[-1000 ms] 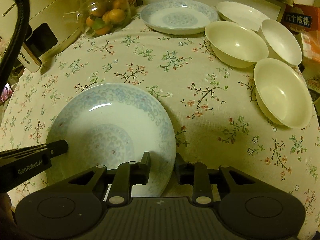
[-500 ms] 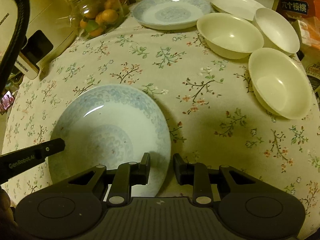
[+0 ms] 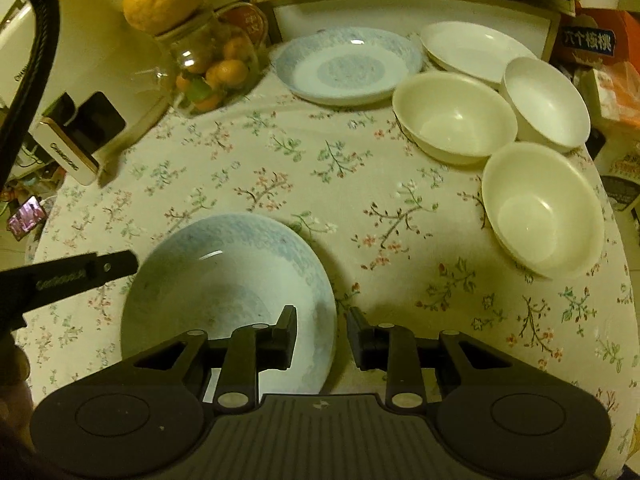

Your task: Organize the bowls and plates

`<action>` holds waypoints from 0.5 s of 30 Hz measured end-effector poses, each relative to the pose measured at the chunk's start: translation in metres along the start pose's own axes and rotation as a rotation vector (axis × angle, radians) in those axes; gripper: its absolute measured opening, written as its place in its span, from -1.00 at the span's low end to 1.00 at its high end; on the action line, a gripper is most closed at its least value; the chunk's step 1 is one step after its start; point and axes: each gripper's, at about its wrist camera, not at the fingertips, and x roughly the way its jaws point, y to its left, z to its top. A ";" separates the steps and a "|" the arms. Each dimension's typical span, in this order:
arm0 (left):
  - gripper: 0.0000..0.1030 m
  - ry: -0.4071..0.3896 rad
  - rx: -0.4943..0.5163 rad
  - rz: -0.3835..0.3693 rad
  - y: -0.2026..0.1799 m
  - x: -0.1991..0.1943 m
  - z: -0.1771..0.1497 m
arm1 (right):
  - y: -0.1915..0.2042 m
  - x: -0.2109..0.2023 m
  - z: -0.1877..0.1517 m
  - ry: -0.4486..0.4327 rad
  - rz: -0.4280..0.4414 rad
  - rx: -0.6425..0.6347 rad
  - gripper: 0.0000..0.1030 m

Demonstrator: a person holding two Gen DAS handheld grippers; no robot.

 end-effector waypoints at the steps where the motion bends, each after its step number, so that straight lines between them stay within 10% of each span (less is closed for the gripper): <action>1: -0.51 -0.005 0.004 -0.002 -0.003 -0.001 0.002 | 0.000 -0.003 0.001 -0.009 0.001 -0.004 -0.42; 15: -0.36 -0.086 0.100 -0.023 -0.042 -0.008 0.027 | -0.023 -0.032 0.024 -0.115 -0.028 0.050 -0.25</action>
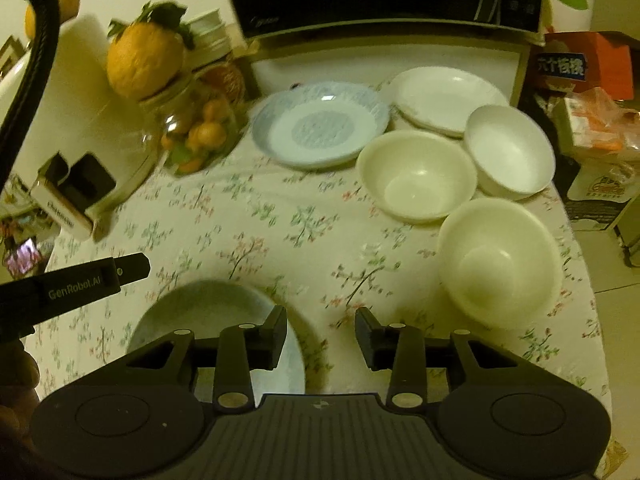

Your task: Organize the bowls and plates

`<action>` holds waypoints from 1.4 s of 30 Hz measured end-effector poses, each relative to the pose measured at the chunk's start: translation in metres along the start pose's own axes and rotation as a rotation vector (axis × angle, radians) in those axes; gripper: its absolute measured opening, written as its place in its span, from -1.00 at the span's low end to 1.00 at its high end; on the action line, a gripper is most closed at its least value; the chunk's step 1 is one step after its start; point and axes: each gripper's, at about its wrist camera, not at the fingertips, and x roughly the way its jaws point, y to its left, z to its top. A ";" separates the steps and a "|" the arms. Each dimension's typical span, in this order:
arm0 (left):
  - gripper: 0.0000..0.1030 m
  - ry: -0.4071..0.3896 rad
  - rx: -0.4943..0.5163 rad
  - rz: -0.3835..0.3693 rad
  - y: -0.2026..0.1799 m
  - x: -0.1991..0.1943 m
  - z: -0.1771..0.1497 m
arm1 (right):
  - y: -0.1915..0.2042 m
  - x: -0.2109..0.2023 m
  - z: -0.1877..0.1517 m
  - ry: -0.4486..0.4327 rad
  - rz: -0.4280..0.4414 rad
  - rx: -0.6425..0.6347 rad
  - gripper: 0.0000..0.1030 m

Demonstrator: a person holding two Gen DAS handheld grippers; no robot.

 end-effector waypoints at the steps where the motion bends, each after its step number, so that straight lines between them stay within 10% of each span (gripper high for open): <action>1: -0.34 -0.004 0.006 -0.004 -0.003 0.001 0.002 | -0.002 -0.002 0.002 -0.006 -0.001 0.006 -0.21; 22: 0.82 -0.083 0.053 -0.060 -0.053 0.028 0.034 | -0.074 -0.015 0.051 -0.084 -0.065 0.256 0.48; 42: 0.63 -0.082 -0.121 -0.047 -0.026 0.103 0.084 | -0.073 0.055 0.124 -0.116 0.110 0.278 0.63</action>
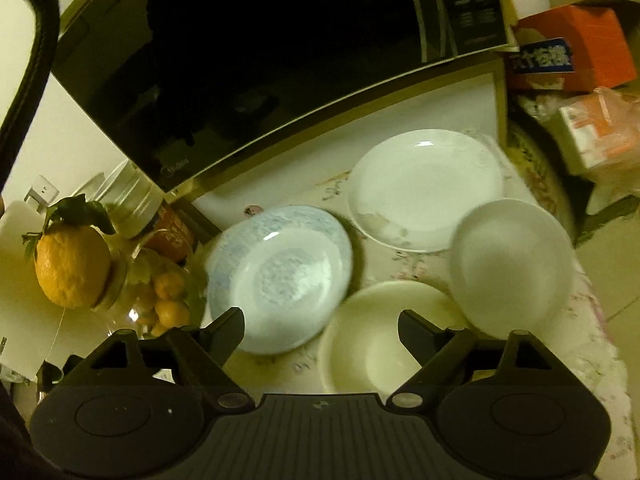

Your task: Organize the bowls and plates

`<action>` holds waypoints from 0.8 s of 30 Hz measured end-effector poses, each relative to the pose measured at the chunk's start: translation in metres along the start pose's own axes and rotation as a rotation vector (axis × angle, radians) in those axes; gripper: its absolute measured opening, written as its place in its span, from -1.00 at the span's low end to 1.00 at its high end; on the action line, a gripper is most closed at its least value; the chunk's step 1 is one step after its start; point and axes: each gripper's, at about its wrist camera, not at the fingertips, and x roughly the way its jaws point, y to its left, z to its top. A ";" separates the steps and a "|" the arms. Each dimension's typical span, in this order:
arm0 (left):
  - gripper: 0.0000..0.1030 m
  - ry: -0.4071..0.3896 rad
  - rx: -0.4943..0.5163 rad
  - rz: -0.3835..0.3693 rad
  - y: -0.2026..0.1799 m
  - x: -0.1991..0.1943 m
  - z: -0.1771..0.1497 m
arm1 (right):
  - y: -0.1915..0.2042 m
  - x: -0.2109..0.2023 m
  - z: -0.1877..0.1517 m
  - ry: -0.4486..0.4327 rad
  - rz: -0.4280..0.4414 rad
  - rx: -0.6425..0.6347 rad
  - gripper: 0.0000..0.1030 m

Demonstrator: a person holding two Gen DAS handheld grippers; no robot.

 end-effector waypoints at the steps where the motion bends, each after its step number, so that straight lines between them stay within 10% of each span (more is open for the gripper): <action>1: 0.63 0.005 -0.007 -0.001 0.001 0.004 0.001 | 0.003 0.004 0.002 -0.001 0.001 -0.010 0.62; 24: 0.30 0.099 -0.132 -0.044 0.009 0.069 0.006 | 0.012 0.091 0.025 0.062 -0.088 -0.048 0.45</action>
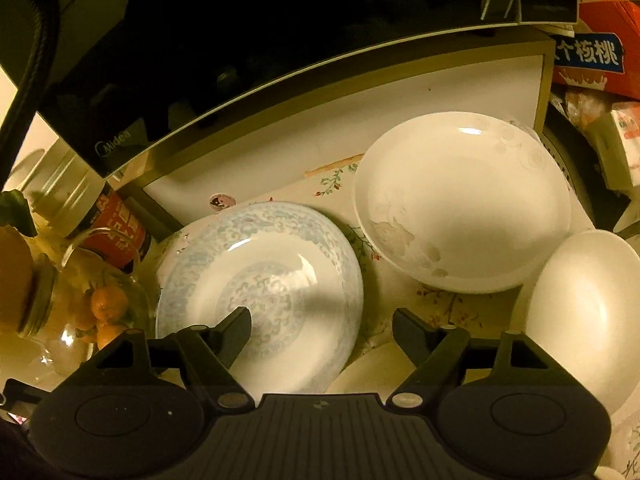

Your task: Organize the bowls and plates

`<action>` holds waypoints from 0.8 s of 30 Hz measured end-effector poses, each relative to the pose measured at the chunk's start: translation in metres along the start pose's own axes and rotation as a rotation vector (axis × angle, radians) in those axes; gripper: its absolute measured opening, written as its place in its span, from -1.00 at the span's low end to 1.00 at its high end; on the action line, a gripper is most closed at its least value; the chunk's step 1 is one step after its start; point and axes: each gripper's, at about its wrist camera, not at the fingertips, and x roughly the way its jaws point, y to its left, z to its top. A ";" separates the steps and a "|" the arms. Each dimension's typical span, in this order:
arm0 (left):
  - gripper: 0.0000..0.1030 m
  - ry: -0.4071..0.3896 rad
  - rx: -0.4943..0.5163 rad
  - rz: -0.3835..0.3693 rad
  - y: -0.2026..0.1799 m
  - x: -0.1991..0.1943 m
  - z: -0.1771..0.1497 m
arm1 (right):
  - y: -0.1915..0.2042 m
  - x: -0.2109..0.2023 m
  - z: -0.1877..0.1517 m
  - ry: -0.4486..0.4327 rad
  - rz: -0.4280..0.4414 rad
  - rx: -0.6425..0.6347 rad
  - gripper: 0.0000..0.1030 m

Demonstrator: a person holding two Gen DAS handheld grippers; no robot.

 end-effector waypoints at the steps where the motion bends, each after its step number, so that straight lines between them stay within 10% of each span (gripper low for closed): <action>1: 0.28 0.003 -0.006 -0.003 0.001 0.001 0.001 | 0.000 0.001 0.001 -0.001 -0.001 -0.002 0.45; 14: -0.01 0.014 -0.004 -0.029 0.002 0.011 0.002 | -0.008 0.017 0.002 0.024 -0.024 0.008 0.06; 24: -0.69 0.009 0.030 -0.056 -0.001 0.022 -0.003 | -0.011 0.030 -0.005 0.029 -0.016 0.018 -0.60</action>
